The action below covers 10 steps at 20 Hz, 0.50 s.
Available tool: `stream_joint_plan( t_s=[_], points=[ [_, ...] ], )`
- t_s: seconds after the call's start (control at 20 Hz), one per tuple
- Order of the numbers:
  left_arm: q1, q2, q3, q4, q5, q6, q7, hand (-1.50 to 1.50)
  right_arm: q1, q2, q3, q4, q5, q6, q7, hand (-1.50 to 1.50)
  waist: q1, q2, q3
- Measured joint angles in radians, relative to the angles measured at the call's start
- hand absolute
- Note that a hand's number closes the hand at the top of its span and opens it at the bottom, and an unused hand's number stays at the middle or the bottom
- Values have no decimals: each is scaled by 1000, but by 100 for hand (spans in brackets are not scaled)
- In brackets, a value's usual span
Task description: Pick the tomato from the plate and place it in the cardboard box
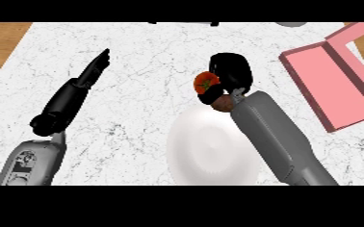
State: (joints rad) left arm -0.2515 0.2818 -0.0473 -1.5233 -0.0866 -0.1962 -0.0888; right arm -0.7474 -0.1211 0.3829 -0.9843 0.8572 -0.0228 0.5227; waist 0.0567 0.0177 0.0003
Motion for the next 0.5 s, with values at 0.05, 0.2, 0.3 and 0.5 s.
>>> stream_joint_plan(
  t_s=[0.05, 0.2, 0.3, 0.5],
  points=[
    [-2, 1, 2, -1, -1, 0, 3, 0, -38, -2, -12, 48, 10, -21, -28, 150, 0, 0, 0],
    [-1, 2, 9, 7, -3, 0, -1, 0, -153, -13, -34, 145, 39, -44, -85, 150, -9, -3, 0],
    [-2, 4, 13, -7, -1, -3, 18, 0, -212, -27, -39, 187, 66, -57, -110, 150, -14, -6, 0],
    [-10, 11, 31, 4, -2, -7, 26, 0, -302, -38, -71, 203, 97, -73, -100, 150, -32, -12, 0]
  ],
)
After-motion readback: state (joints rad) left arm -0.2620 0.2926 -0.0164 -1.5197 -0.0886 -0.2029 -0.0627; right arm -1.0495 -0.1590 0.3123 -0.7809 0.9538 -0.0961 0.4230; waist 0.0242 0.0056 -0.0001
